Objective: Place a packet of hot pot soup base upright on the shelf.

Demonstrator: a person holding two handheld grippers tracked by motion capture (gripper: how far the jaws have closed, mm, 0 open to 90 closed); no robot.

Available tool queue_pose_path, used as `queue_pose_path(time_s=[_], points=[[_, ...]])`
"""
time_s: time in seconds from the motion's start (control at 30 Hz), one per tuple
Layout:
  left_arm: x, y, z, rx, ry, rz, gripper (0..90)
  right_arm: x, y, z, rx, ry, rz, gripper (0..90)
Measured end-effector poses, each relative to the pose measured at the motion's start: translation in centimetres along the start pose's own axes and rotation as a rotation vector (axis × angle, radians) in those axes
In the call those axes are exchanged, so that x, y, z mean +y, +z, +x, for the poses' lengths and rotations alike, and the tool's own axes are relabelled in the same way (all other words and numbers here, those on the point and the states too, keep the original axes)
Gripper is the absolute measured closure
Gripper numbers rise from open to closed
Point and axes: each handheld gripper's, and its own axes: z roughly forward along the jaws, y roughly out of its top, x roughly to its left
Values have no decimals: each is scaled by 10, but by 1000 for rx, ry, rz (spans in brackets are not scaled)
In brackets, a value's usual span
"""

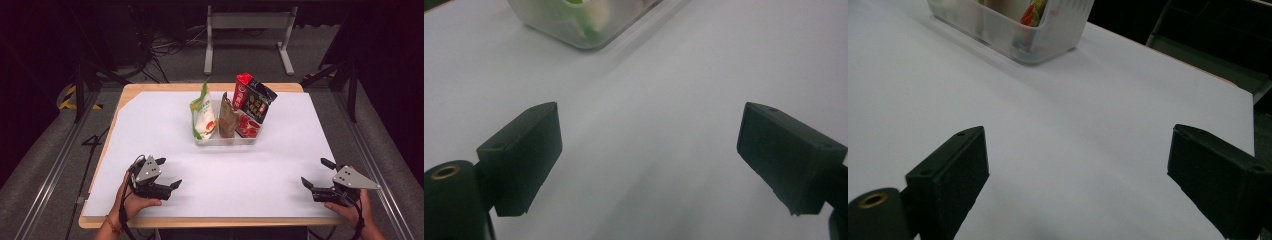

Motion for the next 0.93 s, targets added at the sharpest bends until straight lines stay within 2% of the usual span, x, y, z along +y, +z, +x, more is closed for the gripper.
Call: queue_pose_path(time_s=[0.2,0.47,0.63,0.93], points=[[-1,0,1,6,2,7,117,2,2,-1,4,-5,-7,101],[-2,-1,5,10,-16,1,117,3,5,-2,3,-3,1,101],[-1,-2,7,13,-16,-5,118,3,6,-4,7,15,0,101],[1,0,7,10,-18,-5,117,2,5,-3,0,14,5,101]])
